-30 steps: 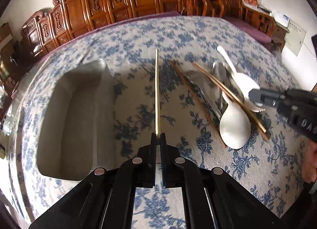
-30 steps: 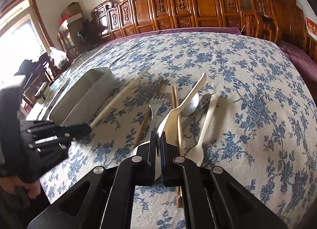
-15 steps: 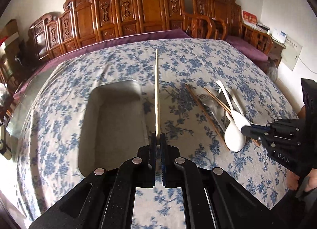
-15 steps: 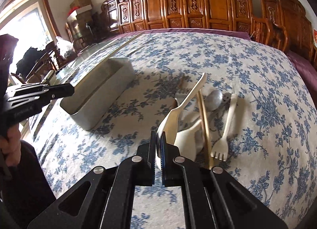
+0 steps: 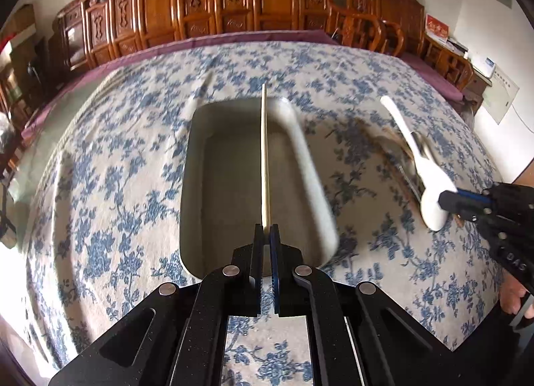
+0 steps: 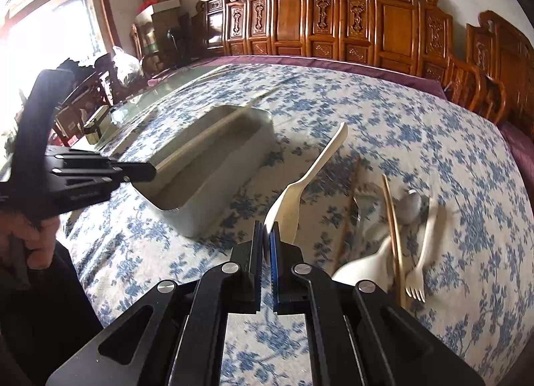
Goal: Organize utensils
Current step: 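Carry the chopstick into the grey tray and open the left tool, then lower the white plastic spoon into the tray and open the right tool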
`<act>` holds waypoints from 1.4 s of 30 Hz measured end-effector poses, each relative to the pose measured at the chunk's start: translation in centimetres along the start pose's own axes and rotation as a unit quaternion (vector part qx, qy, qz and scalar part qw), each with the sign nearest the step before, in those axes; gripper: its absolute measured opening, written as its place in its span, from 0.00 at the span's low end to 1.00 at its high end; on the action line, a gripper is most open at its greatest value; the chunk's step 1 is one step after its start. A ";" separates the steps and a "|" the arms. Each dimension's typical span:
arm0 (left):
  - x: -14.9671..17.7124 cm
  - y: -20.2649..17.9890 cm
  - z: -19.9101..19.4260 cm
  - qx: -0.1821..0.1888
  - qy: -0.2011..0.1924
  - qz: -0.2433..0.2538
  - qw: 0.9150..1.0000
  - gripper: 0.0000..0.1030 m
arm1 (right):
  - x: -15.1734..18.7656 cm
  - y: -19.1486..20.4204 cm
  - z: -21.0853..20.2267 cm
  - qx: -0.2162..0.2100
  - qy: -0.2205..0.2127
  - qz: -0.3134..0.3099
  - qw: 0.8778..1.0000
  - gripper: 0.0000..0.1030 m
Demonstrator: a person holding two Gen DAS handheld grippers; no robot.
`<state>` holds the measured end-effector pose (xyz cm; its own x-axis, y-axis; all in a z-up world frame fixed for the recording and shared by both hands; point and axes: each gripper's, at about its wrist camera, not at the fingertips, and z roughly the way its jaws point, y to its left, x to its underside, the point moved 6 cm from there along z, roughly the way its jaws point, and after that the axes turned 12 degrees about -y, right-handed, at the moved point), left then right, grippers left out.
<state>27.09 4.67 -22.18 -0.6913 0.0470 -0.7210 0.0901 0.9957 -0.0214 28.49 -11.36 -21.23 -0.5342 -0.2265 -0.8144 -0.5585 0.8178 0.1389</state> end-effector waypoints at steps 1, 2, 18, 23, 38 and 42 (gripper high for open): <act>0.2 0.3 0.2 -0.001 0.005 -0.002 1.000 0.03 | -0.3 0.3 0.0 -0.001 -0.002 -0.001 1.000 0.05; 0.4 0.5 0.4 -0.002 0.007 -0.004 1.000 0.03 | -0.5 0.5 0.1 -0.002 -0.003 -0.001 1.000 0.05; 1.5 2.5 0.5 0.002 0.017 -0.030 0.999 0.03 | -1.5 4.0 1.8 -0.016 0.008 -0.019 1.000 0.05; 0.6 3.4 0.0 0.003 -0.006 -0.047 0.999 0.12 | -2.2 5.3 2.3 -0.024 0.010 -0.022 0.999 0.05; -0.6 7.2 -1.0 -0.021 -0.042 -0.083 0.995 0.21 | -3.3 9.4 7.3 -0.060 0.034 -0.029 0.997 0.05; -0.7 7.7 -1.0 -0.022 -0.044 -0.088 0.995 0.22 | -2.7 9.8 8.8 -0.062 0.048 -0.028 0.997 0.05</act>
<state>27.54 12.37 -21.16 -0.6287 -0.1341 -0.7660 -0.0598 0.9904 -0.1243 30.02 1.96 -22.68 -0.5547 -0.3238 -0.7665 -0.6598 0.7324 0.1681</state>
